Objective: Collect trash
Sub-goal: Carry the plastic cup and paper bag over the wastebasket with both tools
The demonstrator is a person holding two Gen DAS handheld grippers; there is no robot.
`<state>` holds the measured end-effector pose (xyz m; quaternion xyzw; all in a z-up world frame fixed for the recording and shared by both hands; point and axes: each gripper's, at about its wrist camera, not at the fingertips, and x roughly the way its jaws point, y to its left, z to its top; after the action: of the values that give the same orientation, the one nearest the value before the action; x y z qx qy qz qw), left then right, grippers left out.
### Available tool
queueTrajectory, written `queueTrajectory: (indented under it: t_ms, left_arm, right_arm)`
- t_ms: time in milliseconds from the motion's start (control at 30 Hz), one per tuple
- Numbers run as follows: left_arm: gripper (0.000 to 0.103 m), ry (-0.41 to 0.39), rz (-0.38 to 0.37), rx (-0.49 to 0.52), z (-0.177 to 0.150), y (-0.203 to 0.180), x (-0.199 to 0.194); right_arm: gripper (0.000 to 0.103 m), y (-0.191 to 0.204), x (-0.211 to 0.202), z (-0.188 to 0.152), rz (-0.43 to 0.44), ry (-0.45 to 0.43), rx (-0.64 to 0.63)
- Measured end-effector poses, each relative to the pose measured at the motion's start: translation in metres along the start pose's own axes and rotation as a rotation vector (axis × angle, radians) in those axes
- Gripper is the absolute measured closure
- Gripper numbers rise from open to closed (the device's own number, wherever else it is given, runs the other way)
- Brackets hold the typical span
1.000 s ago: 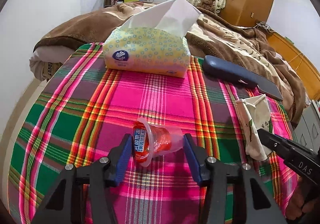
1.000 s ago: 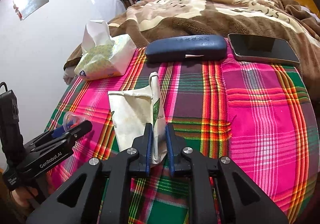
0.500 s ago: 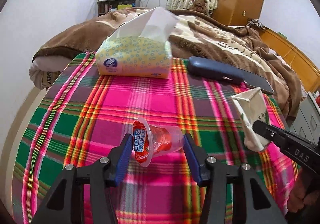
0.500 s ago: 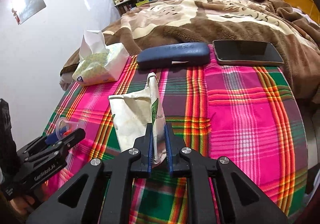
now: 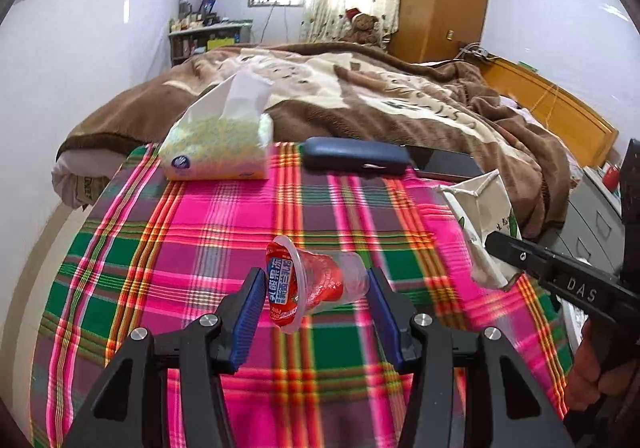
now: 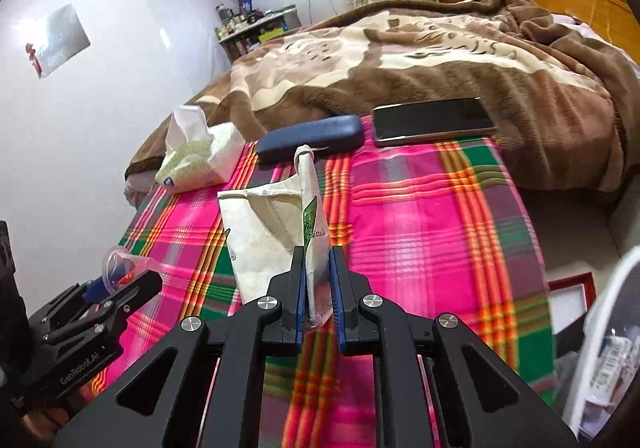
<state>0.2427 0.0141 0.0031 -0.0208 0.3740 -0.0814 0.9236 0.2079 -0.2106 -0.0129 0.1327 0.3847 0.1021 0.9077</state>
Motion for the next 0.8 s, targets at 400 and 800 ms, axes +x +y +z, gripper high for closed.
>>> queueTrajectory:
  t_ms: [400, 800]
  left_arm:
    - [0.051, -0.051, -0.093, 0.099, -0.015, -0.075, -0.048]
    - [0.051, -0.066, -0.213, 0.196, -0.032, -0.162, -0.07]
  right_arm:
    - [0.092, -0.041, -0.063, -0.016, -0.051, -0.09, 0.045]
    - [0.092, -0.099, -0.116, -0.037, -0.152, -0.161, 0.133]
